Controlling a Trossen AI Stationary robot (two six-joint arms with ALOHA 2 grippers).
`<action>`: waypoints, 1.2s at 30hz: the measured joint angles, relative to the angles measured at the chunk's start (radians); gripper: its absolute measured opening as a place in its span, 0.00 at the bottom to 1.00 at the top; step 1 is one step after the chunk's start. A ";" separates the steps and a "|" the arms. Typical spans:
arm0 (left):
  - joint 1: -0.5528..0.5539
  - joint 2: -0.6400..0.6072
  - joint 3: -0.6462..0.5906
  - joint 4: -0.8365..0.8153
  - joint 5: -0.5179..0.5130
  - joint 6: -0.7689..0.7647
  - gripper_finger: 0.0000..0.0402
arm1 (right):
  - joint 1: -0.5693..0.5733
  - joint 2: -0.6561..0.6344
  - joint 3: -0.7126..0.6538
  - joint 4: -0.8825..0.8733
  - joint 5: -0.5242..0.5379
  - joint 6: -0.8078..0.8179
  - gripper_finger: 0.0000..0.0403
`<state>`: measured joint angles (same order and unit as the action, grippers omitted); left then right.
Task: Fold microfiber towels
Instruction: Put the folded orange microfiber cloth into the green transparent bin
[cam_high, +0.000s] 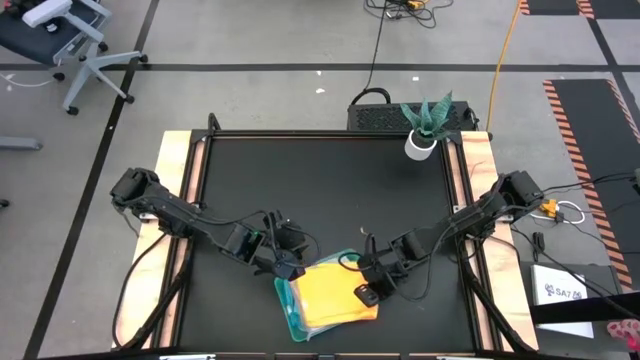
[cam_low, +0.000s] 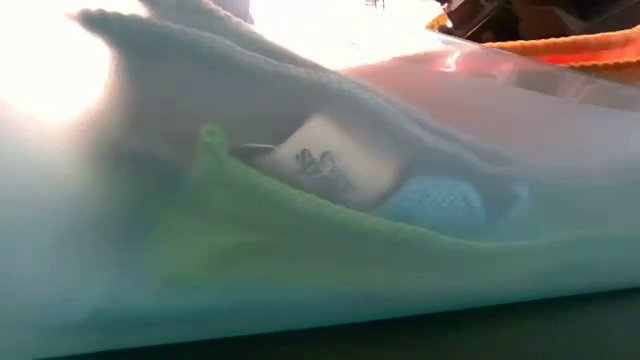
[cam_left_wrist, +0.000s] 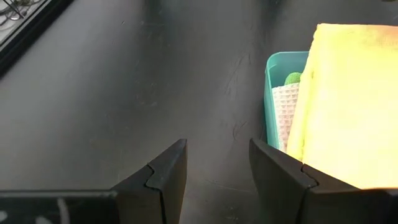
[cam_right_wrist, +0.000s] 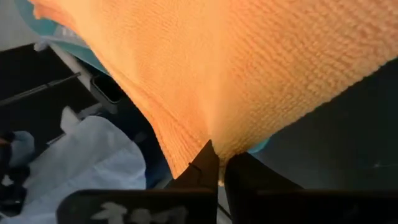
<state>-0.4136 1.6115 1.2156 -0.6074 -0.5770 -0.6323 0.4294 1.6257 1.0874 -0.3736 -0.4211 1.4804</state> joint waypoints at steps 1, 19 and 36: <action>0.000 0.000 0.000 0.001 0.000 0.000 0.44 | 0.000 0.000 0.000 -0.005 0.004 -0.013 0.01; 0.002 0.000 0.000 0.006 0.000 0.000 0.44 | -0.050 0.000 0.000 -0.004 0.057 -0.213 0.01; 0.002 0.000 0.000 0.010 0.031 -0.005 0.44 | -0.028 0.000 0.000 -0.013 -0.001 -0.221 0.09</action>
<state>-0.4118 1.6115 1.2156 -0.5976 -0.5456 -0.6373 0.4015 1.6257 1.0877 -0.3863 -0.4221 1.2594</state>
